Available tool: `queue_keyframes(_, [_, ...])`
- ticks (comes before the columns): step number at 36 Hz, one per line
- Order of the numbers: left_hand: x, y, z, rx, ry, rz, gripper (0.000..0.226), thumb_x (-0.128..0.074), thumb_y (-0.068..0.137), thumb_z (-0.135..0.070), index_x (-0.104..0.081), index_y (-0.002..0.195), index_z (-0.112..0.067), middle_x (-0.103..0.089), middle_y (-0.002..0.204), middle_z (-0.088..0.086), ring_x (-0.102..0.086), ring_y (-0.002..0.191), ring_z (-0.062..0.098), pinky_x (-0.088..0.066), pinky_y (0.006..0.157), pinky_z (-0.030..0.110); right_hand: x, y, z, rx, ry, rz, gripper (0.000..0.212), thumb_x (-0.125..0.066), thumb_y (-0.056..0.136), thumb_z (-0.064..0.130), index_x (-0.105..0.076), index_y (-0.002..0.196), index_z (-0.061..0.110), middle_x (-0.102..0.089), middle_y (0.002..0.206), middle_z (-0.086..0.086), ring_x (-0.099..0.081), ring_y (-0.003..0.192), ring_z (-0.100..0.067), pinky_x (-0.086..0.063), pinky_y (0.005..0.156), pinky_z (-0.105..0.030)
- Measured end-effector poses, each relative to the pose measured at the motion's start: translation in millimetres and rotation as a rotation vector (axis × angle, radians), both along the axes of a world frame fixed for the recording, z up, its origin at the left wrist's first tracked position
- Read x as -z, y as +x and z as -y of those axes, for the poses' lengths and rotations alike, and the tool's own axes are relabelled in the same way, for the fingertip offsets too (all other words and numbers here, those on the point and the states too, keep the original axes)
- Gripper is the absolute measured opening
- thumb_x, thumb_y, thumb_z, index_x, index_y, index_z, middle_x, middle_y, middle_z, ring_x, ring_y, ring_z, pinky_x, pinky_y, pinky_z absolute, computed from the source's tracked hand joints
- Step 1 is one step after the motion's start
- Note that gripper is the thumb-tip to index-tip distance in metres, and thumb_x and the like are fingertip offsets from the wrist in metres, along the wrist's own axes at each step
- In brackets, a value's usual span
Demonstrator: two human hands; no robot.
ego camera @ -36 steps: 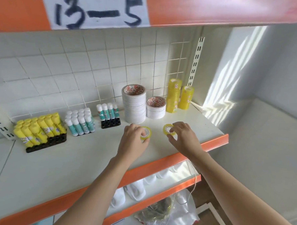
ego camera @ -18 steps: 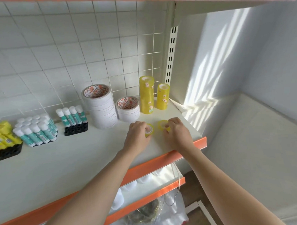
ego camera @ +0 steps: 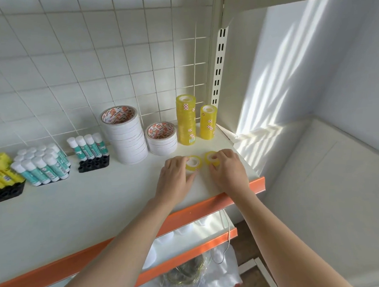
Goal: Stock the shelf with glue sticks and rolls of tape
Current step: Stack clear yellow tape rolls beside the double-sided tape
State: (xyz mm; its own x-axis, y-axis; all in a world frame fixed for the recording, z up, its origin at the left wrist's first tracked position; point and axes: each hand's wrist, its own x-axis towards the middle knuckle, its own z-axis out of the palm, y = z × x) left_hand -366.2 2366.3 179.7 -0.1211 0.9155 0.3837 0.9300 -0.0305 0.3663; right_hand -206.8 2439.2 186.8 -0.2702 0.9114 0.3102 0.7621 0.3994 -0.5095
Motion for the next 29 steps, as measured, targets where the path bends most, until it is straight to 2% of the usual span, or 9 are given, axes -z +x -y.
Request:
queue_keyframes(5, [1.6, -6.6, 8.4, -0.082, -0.019, -0.065, 0.034, -0.076, 0.076, -0.024, -0.062, 0.102, -0.007, -0.064, 0.099, 0.011, -0.058, 0.097, 0.036, -0.049, 0.075, 0.044, -0.5, -1.6, 1.3, 0.007, -0.015, 0.047, 0.027, -0.061, 0.088, 0.024, -0.066, 0.111, 0.011, -0.056, 0.118, -0.01, -0.048, 0.113, -0.031, -0.042, 0.092, -0.037])
queue_keyframes(10, [7.4, -6.0, 7.9, -0.124, -0.022, -0.073, 0.023, -0.072, 0.079, -0.025, -0.063, 0.092, -0.009, -0.062, 0.093, 0.009, -0.057, 0.093, 0.034, -0.047, 0.077, 0.042, -2.5, -2.8, 0.8, 0.005, -0.019, 0.055, 0.025, -0.061, 0.087, 0.025, -0.068, 0.108, 0.012, -0.059, 0.117, -0.009, -0.05, 0.112, -0.031, -0.043, 0.092, -0.037])
queue_keyframes(15, [12.5, -7.7, 5.8, -0.119, 0.025, -0.095, 0.02, -0.065, 0.079, -0.028, -0.062, 0.089, -0.011, -0.061, 0.089, 0.007, -0.058, 0.089, 0.032, -0.048, 0.073, 0.041, -8.4, -0.3, 0.5, 0.013, 0.093, -0.038, 0.017, -0.069, 0.083, 0.021, -0.069, 0.096, 0.011, -0.063, 0.108, -0.008, -0.055, 0.103, -0.032, -0.046, 0.08, -0.035])
queue_keyframes(18, [14.5, -8.4, 5.3, -0.114, 0.058, -0.132, 0.031, -0.045, 0.079, -0.038, -0.061, 0.086, -0.013, -0.06, 0.086, 0.005, -0.058, 0.085, 0.03, -0.048, 0.069, 0.04, -18.2, 3.3, -7.2, 0.009, 0.195, -0.132, 0.014, -0.072, 0.081, 0.018, -0.068, 0.092, 0.012, -0.064, 0.103, -0.007, -0.058, 0.097, -0.031, -0.046, 0.077, -0.032])
queue_keyframes(23, [17.5, -8.6, 3.6, -0.119, 0.077, -0.126, 0.034, -0.039, 0.079, -0.04, -0.06, 0.085, -0.014, -0.06, 0.087, 0.004, -0.057, 0.086, 0.029, -0.048, 0.07, 0.041, -49.4, 0.5, -35.6, -0.013, 0.295, -0.214, 0.012, -0.071, 0.083, 0.017, -0.067, 0.093, 0.012, -0.063, 0.104, -0.006, -0.059, 0.098, -0.025, -0.04, 0.077, -0.021])
queue_keyframes(29, [18.8, -8.2, 2.1, -0.129, 0.088, -0.131, 0.033, -0.039, 0.078, -0.039, -0.06, 0.084, -0.015, -0.06, 0.087, 0.003, -0.057, 0.086, 0.028, -0.048, 0.07, 0.04, -78.6, -13.7, -67.0, -0.097, 0.274, -0.201, 0.014, -0.067, 0.088, 0.016, -0.066, 0.098, 0.006, -0.061, 0.108, -0.012, -0.059, 0.09, -0.027, -0.042, 0.077, -0.026])
